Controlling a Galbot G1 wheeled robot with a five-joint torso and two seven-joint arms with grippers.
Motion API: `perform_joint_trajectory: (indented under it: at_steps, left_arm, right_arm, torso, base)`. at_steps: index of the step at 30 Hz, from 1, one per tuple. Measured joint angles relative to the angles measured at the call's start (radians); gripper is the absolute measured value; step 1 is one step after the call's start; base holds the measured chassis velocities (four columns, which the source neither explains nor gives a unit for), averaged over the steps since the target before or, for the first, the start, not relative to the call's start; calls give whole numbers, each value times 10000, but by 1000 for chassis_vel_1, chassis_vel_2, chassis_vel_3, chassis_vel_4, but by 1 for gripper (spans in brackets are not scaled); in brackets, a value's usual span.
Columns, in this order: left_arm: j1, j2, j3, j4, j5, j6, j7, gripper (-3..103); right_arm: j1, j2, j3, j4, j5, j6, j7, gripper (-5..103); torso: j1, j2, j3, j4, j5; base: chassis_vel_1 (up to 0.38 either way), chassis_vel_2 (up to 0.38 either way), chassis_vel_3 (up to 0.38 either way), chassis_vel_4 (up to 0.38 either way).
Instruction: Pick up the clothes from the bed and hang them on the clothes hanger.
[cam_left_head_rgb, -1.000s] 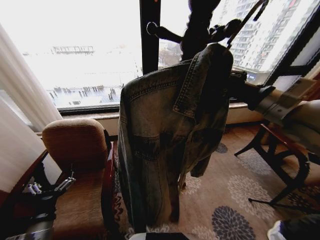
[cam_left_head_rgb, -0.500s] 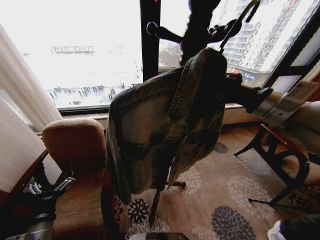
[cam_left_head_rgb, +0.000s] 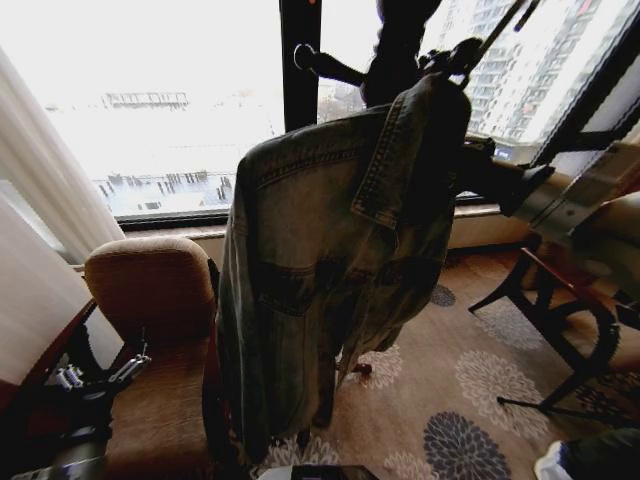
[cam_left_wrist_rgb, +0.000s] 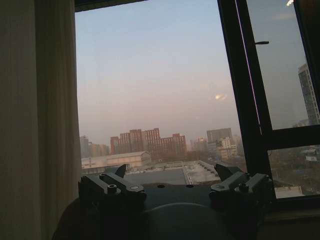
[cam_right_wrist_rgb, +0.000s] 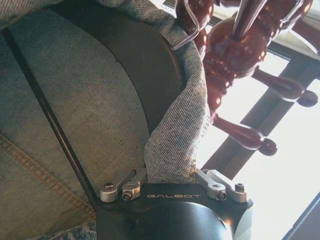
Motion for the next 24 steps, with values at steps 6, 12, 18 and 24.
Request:
perform_joint_trajectory:
  at_steps: [6,12,18,24]
  left_arm:
    - [0,-1,0,0,0,0,0,100]
    - [0,0,0,0,0,0,0,100]
    - [0,0,0,0,0,0,0,100]
    - [-1,0,0,1,0,0,0,100]
  right_arm:
    - [1297,478,-1446,17,-4,-194,21,20]
    - [1394,481,-1561,101,-65,-248,-144,20]
    - [2198,600,-2315,-31,-99,-278,-223,20]
    - [4057,1105,-4109,-448,-64,-394,-197,20]
  torso:
    - [0,-1,0,7,-2]
    - [0,-1,1,5,-4]
    - [0,0,1,1,0]
    - [0,0,-1,1,-1]
  base:
    - [0,0,0,0]
    - [0,0,0,0]
    - [0,0,0,0]
    - [0,0,0,0]
